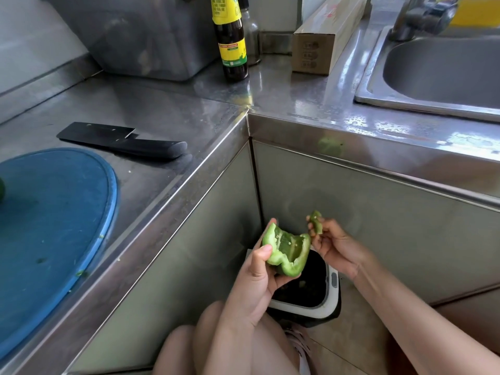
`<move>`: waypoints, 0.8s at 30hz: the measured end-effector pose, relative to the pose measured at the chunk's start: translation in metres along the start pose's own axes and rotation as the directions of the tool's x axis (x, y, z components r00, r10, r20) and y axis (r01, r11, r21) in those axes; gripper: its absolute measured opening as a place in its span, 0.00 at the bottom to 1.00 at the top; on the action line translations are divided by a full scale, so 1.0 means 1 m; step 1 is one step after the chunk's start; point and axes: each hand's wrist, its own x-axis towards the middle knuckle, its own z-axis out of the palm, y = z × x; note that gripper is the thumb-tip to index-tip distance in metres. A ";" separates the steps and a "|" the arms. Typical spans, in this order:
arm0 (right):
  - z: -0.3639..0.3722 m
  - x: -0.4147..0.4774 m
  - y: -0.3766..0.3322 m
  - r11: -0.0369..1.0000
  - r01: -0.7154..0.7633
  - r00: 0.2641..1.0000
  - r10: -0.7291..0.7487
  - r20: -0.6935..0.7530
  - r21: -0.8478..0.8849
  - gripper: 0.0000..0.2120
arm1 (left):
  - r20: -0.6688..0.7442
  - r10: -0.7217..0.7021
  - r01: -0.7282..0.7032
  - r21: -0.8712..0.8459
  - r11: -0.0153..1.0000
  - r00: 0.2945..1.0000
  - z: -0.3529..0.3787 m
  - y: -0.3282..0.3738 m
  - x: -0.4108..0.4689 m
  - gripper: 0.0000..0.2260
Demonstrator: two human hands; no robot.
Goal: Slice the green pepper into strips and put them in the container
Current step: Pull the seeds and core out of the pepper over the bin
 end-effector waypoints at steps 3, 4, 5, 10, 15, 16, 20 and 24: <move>-0.002 -0.001 0.001 0.954 -0.003 0.998 -0.017 -0.065 -0.300 0.09 | -0.031 0.037 -0.040 -0.076 0.996 0.999 -0.003 0.000 0.002 0.28; -0.004 -0.001 0.003 0.885 -0.023 0.996 -0.018 -0.084 -0.465 0.07 | -0.032 0.039 -0.042 -0.106 0.993 0.999 -0.003 0.001 0.003 0.28; -0.004 -0.002 0.005 0.794 -0.055 0.993 -0.017 -0.113 -0.606 0.06 | -0.028 0.029 -0.033 -0.136 0.990 0.999 -0.003 0.002 0.004 0.29; -0.019 0.009 0.013 0.191 -0.188 0.970 -0.114 -0.212 -0.963 0.15 | 0.042 0.019 -0.005 -0.316 0.949 0.999 -0.001 0.007 0.002 0.32; 0.006 -0.015 0.000 0.089 0.083 0.899 -0.437 0.036 -0.993 0.05 | 0.070 0.043 -0.010 -0.424 0.906 0.997 -0.005 0.007 0.001 0.33; 0.016 -0.022 -0.005 0.083 0.152 0.860 -0.503 0.091 -0.985 0.05 | 0.073 0.043 -0.008 -0.434 0.901 0.996 -0.005 0.007 0.002 0.33; 0.054 -0.053 -0.022 -0.080 0.433 0.720 -0.569 0.398 -0.898 0.10 | 0.065 0.029 0.001 -0.420 0.907 0.997 -0.001 0.009 0.002 0.32; 0.071 -0.056 -0.027 -0.406 0.363 0.835 -0.258 0.487 -0.839 0.23 | 0.087 -0.007 0.035 -0.326 0.945 0.996 0.007 0.008 -0.002 0.24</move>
